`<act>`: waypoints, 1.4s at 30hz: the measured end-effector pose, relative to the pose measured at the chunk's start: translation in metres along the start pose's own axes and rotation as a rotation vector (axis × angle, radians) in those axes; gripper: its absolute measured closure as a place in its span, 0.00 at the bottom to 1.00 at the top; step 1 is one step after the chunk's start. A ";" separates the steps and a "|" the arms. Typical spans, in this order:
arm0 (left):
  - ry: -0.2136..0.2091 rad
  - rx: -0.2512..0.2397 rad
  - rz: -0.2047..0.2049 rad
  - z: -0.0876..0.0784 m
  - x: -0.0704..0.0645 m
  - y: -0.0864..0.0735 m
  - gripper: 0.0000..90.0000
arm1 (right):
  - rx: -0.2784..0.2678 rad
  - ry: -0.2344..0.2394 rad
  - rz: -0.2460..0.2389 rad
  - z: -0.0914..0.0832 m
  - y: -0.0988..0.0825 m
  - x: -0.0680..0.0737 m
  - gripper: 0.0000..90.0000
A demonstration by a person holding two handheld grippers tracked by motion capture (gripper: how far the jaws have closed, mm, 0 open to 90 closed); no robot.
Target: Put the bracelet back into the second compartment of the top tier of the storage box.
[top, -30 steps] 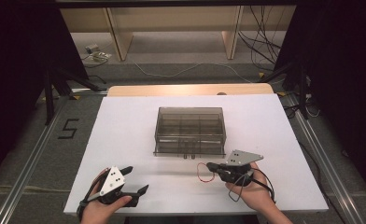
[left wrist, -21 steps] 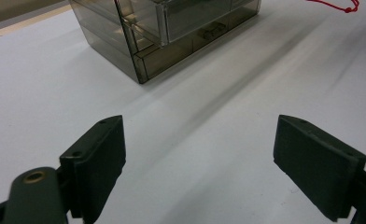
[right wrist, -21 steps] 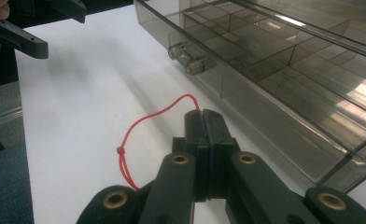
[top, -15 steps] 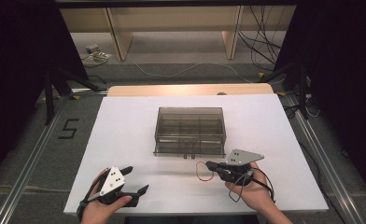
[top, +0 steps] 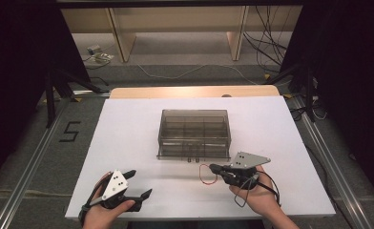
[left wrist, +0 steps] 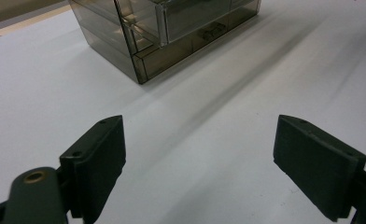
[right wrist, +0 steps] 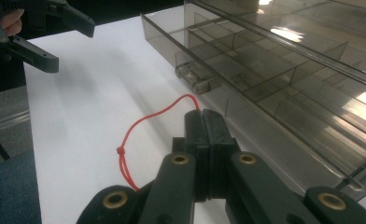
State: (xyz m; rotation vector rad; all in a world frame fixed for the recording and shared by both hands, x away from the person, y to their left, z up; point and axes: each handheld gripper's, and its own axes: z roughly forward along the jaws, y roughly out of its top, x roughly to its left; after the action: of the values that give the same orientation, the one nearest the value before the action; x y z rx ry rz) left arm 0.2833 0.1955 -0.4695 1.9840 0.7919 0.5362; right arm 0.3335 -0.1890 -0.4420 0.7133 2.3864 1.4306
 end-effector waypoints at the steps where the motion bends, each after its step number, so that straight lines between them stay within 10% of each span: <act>1: 0.000 0.000 0.000 0.000 0.000 0.000 0.19 | -0.001 0.000 0.000 0.000 0.000 0.000 1.00; 42: -0.001 0.000 0.000 0.001 0.000 0.000 0.19 | -0.032 -0.019 -0.013 0.008 0.019 -0.004 1.00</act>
State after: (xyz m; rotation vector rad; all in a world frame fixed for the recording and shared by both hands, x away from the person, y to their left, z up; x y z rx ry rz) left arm 0.2837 0.1949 -0.4698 1.9839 0.7917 0.5350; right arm 0.3455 -0.1776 -0.4293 0.6987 2.3442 1.4477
